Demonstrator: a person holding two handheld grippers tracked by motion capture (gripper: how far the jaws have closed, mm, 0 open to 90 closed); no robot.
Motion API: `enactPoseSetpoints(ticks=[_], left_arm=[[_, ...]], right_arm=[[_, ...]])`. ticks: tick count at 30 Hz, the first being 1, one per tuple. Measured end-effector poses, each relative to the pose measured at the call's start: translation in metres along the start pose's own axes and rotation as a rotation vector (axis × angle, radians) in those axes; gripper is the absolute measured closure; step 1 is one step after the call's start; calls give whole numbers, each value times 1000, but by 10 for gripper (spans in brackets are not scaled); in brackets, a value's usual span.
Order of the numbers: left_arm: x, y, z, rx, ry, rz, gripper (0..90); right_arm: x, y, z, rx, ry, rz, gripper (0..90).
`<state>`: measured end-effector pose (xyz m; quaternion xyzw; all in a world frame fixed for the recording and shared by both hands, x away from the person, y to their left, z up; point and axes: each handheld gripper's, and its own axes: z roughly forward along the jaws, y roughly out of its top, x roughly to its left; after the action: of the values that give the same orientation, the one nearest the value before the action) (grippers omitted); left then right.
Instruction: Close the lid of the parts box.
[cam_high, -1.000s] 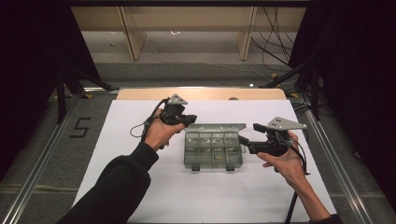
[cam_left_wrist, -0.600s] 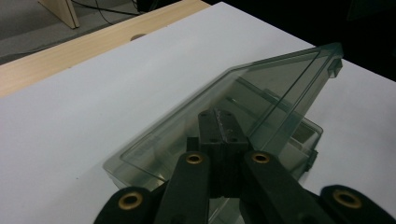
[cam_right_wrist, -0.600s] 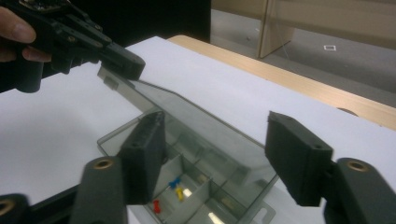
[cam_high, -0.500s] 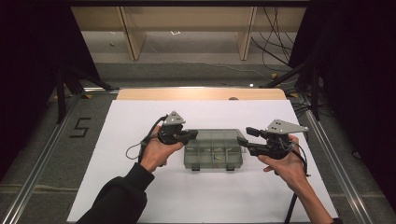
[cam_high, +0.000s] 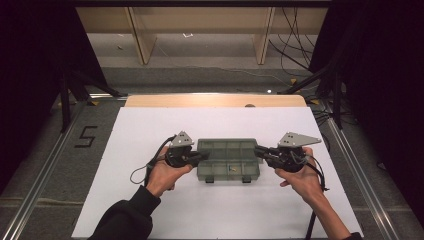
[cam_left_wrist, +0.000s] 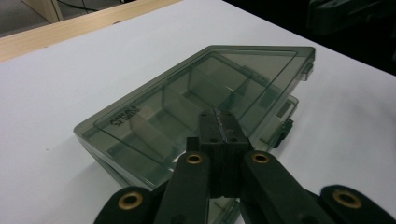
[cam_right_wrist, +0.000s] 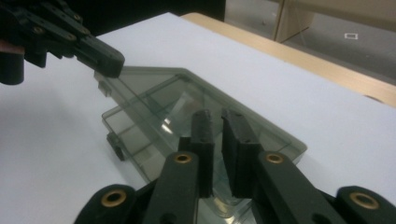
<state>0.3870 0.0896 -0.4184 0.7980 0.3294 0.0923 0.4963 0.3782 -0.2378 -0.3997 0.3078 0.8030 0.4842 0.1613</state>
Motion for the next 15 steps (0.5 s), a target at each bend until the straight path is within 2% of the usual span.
enactPoseSetpoints(ticks=[8, 10, 11, 12, 15], left_arm=[[-1, -11, 0, 13, -10, 6, 898], [-1, -13, -1, 10, 6, 10, 898], [-1, -14, -2, 9, 3, -3, 898], [0, -14, -2, 9, 5, 11, 898], [0, -17, -2, 10, 7, 2, 899]], right_arm=[[2, -6, 6, 34, -9, -25, 898], [2, -8, 7, 42, -10, -35, 900], [2, -9, 8, 48, -5, -33, 900], [2, -11, 9, 44, -6, -39, 900], [3, -14, 12, 61, -4, -40, 900]])
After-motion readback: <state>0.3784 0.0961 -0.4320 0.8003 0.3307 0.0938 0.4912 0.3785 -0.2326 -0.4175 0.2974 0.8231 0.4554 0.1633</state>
